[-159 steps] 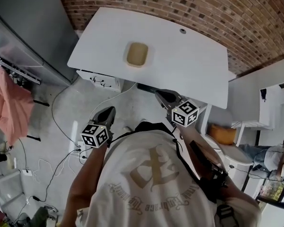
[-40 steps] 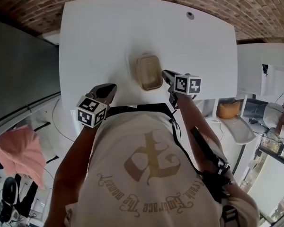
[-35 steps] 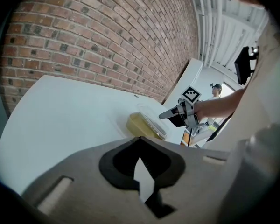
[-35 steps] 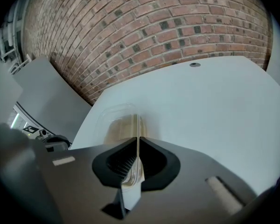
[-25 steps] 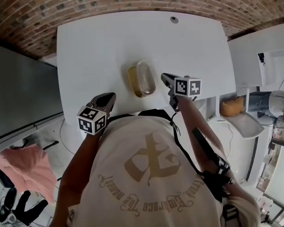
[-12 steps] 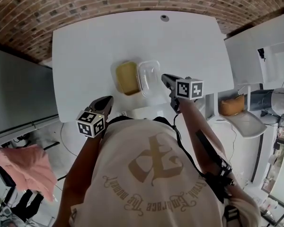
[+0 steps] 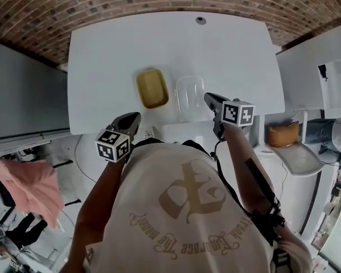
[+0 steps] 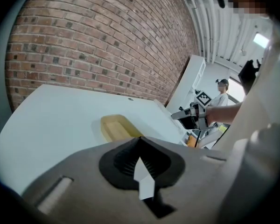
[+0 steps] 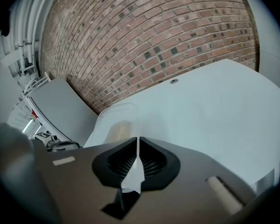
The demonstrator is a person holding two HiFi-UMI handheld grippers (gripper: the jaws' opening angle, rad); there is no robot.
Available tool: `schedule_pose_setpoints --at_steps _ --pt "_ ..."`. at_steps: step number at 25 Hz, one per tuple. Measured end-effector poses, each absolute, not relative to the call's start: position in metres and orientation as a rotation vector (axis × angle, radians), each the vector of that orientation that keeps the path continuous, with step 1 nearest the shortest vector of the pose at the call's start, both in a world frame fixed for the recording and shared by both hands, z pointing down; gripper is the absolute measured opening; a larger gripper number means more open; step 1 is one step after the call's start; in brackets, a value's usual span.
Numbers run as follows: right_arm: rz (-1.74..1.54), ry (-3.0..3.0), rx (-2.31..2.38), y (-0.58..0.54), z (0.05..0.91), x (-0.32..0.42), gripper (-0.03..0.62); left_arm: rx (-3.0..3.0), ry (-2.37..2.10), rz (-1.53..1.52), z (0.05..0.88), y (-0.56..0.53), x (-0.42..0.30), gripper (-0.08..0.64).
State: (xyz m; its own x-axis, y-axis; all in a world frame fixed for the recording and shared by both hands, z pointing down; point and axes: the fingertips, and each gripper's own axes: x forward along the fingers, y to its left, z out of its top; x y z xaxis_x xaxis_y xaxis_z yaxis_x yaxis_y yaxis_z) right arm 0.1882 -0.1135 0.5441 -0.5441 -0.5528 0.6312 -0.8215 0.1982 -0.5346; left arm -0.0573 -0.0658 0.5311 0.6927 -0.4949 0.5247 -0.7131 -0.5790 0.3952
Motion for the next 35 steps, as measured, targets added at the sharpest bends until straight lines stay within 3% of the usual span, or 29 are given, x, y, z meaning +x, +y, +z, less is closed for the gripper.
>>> schedule_pose_setpoints --at_steps 35 --pt "1.273 -2.303 1.193 -0.001 0.547 0.231 0.025 2.283 -1.045 0.452 0.526 0.039 0.002 0.003"
